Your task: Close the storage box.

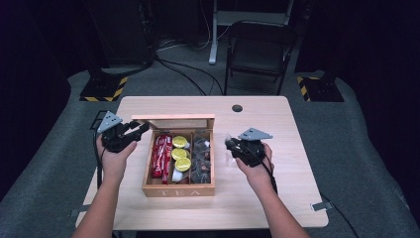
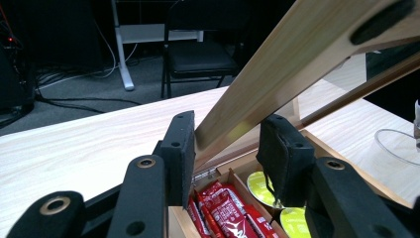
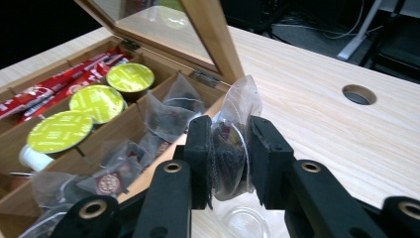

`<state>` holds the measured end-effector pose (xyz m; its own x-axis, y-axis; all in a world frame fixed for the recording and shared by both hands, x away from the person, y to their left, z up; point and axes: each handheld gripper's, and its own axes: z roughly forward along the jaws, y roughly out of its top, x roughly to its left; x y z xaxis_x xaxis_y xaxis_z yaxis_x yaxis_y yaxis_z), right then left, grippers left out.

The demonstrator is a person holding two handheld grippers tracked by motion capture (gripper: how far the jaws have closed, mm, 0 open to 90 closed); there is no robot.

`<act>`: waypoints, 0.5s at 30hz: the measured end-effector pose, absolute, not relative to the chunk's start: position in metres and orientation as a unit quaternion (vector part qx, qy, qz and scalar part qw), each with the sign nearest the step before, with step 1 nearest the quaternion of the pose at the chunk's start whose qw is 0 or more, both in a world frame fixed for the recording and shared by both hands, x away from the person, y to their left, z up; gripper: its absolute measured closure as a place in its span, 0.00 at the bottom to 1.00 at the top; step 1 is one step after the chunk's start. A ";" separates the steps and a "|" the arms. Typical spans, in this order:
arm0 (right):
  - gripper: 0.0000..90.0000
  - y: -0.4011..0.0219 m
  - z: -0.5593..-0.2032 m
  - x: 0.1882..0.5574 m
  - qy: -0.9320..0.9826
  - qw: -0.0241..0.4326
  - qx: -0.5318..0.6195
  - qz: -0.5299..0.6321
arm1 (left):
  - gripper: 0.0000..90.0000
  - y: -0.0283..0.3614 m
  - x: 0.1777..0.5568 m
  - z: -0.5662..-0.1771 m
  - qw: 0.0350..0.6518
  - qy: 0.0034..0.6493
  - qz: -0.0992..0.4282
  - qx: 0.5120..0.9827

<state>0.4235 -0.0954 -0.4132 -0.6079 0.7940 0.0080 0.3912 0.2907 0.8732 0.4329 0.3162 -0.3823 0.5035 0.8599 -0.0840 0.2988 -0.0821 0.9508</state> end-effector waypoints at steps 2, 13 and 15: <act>0.79 -0.098 -0.414 0.425 0.771 0.223 0.386 0.454 | 0.65 0.316 0.433 -0.382 0.530 0.422 0.265 0.686; 0.79 -0.108 -0.421 0.431 0.769 0.225 0.402 0.444 | 0.65 0.316 0.433 -0.382 0.530 0.423 0.265 0.686; 0.79 -0.108 -0.423 0.433 0.769 0.224 0.407 0.440 | 0.65 0.316 0.433 -0.382 0.530 0.422 0.265 0.686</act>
